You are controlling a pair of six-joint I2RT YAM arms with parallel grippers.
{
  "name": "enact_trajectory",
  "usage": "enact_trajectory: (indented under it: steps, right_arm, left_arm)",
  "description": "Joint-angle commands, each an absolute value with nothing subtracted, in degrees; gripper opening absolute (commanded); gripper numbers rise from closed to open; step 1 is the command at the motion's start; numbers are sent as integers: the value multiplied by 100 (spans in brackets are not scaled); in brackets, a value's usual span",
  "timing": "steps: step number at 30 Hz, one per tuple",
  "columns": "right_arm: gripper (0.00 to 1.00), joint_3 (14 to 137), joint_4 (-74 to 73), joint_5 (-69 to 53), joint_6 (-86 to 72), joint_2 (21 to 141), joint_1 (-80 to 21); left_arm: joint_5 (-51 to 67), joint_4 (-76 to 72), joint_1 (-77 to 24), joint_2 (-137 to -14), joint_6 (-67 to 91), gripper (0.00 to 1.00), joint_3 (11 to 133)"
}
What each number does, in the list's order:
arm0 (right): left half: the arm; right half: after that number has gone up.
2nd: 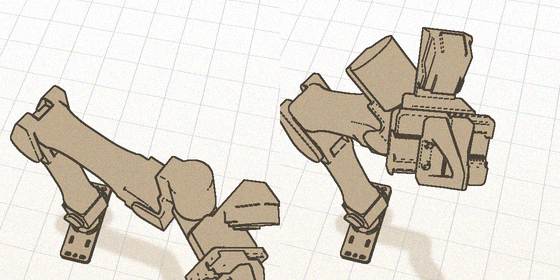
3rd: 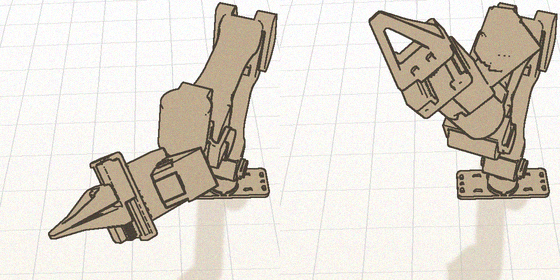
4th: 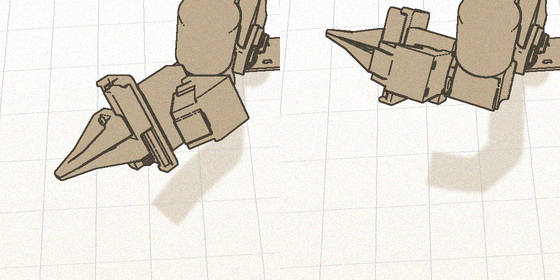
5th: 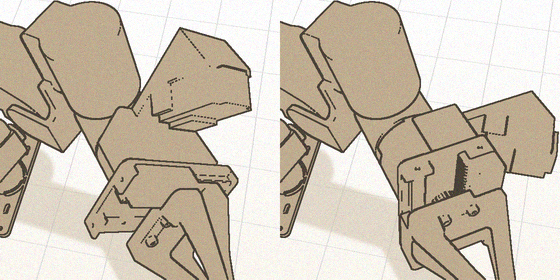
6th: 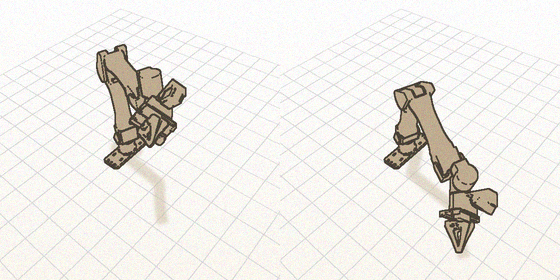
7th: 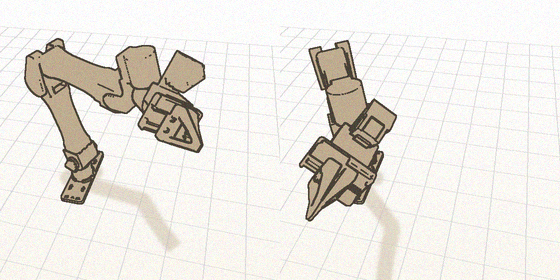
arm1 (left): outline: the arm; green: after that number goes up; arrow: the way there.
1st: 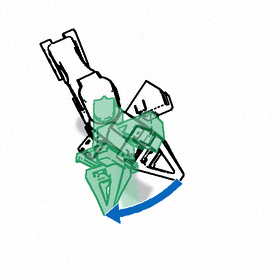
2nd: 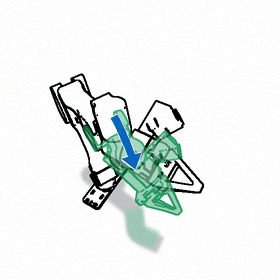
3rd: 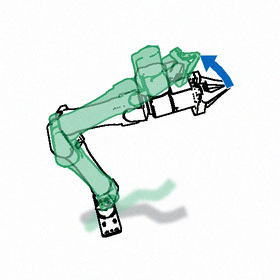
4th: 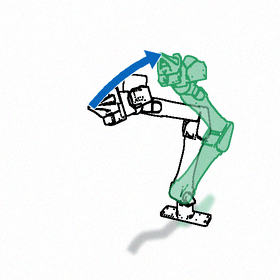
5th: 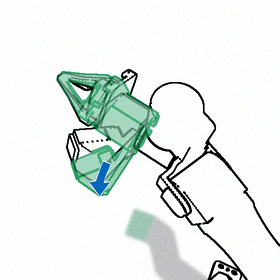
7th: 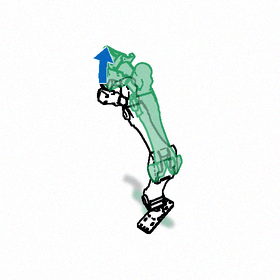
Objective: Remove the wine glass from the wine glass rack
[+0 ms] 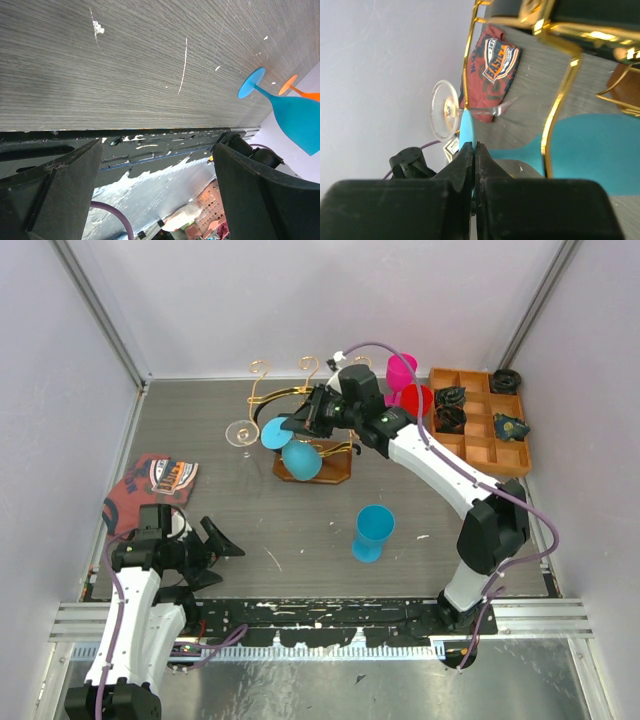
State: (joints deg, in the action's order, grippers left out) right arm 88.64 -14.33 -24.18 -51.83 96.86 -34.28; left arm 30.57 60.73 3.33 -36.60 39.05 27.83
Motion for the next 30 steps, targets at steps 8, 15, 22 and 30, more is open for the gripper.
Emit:
enact_trajectory:
  steps: [8,15,22,30]
  right_arm:
    - [1,8826,-841,-2538,-5055,8838,-3782]
    - [1,8522,-1767,-2405,-4626,8016,-3994]
    - [1,9163,-3982,-7,-3072,8209,-5655]
    - [1,8641,-4334,2293,-1748,8288,-6401]
  left_arm:
    - [3230,6037,334,-3673,3850,98,2742]
    - [3232,6030,334,-3681,3843,98,2733]
    - [3223,6033,334,-3677,3841,98,2733]
    - [3228,6106,338,-3649,3819,98,2740]
